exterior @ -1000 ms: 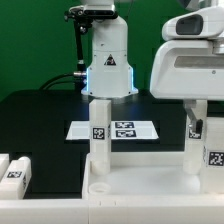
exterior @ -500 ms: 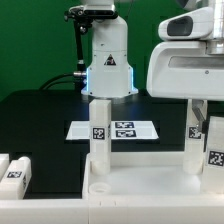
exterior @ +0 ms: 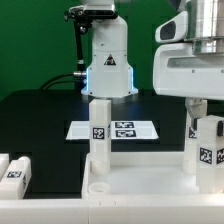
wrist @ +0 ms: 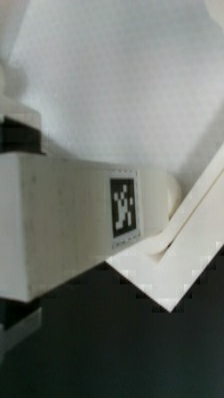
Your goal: Assemble desk
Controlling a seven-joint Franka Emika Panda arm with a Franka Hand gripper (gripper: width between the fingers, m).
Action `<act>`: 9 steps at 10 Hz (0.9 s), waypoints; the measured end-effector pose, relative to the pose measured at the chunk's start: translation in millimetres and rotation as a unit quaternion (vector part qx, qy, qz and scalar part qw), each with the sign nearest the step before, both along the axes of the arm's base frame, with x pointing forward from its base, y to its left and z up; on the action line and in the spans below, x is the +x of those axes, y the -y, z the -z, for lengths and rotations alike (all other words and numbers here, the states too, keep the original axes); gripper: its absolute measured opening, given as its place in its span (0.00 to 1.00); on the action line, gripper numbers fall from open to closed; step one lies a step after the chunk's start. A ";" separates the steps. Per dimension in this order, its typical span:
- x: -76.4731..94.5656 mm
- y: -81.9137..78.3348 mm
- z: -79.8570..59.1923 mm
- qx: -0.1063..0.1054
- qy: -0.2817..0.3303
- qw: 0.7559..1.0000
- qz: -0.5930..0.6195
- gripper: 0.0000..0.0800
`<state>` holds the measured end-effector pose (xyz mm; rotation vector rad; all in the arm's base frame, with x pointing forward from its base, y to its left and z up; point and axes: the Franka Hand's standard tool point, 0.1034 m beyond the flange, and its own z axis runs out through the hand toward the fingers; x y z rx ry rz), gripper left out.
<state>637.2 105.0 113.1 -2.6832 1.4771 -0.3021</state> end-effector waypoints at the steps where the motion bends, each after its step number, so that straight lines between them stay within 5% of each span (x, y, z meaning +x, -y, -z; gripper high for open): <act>1: -0.5 -0.2 -0.1 0.006 0.000 0.999 0.033 0.36; 3: -1.2 -1.3 -0.4 0.033 -0.011 0.990 0.139 0.36; 6: -0.8 -0.4 1.7 0.115 0.004 0.934 0.338 0.38; 9: -0.2 2.8 1.4 0.139 0.003 0.904 0.405 0.38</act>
Offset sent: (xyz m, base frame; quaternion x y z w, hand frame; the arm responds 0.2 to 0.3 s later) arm 0.0033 0.0090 -0.0038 0.0105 -0.0514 0.3925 0.9183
